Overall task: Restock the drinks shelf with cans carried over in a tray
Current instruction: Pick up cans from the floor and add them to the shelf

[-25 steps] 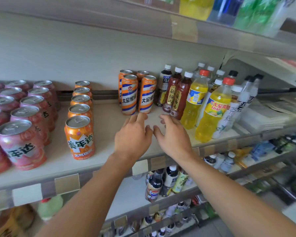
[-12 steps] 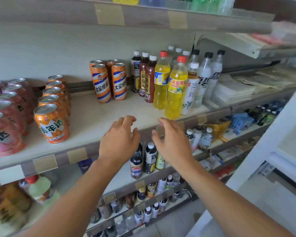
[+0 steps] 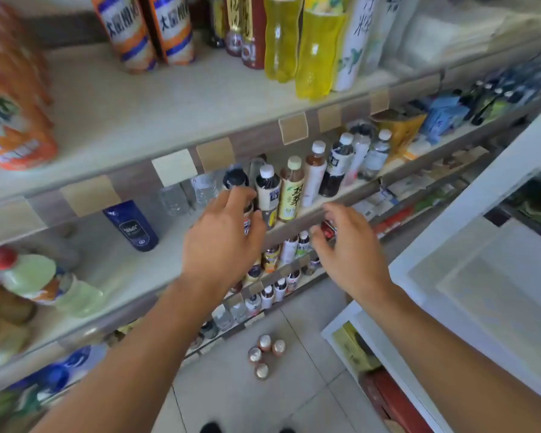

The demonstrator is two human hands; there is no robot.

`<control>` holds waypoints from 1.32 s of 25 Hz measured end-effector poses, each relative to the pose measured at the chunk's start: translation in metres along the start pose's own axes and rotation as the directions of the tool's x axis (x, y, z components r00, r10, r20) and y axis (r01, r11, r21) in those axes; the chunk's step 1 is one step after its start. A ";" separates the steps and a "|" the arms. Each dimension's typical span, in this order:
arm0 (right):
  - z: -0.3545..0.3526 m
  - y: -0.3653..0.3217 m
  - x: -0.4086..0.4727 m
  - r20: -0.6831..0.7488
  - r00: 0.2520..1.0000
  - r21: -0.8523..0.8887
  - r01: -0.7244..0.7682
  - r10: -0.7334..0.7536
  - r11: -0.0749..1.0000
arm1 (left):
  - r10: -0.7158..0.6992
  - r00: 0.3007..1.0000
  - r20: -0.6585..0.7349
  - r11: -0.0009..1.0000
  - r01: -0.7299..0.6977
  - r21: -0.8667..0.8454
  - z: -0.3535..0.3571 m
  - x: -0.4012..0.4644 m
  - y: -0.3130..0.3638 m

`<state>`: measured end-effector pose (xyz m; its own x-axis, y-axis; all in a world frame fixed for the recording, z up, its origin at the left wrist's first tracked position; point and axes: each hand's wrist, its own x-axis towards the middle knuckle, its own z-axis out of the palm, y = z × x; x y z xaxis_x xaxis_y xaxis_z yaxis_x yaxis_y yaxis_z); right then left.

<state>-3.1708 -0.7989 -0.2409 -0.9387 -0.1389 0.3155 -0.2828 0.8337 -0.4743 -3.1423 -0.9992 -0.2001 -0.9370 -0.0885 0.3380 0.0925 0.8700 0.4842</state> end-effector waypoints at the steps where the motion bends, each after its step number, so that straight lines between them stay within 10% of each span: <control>1: 0.022 0.008 -0.012 0.018 1.000 0.006 -0.026 0.026 1.000 | 0.005 1.000 0.013 1.000 -0.005 -0.004 0.015 -0.006 -0.013; 21: 0.497 0.198 -0.317 0.530 0.807 -0.159 -0.209 0.262 0.965 | -0.251 0.811 0.528 0.968 0.199 0.155 0.419 -0.294 -0.332; 33: 0.666 0.254 -0.344 0.619 0.682 -0.225 -0.322 0.390 0.920 | -0.309 0.782 0.542 0.951 0.262 0.164 0.529 -0.378 -0.410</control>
<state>-3.0506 -0.8957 -1.0172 -0.8721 -0.1008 -0.4788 0.0863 0.9316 -0.3532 -3.0049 -1.0662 -0.9535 -0.9436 -0.0751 -0.3225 -0.2129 0.8835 0.4172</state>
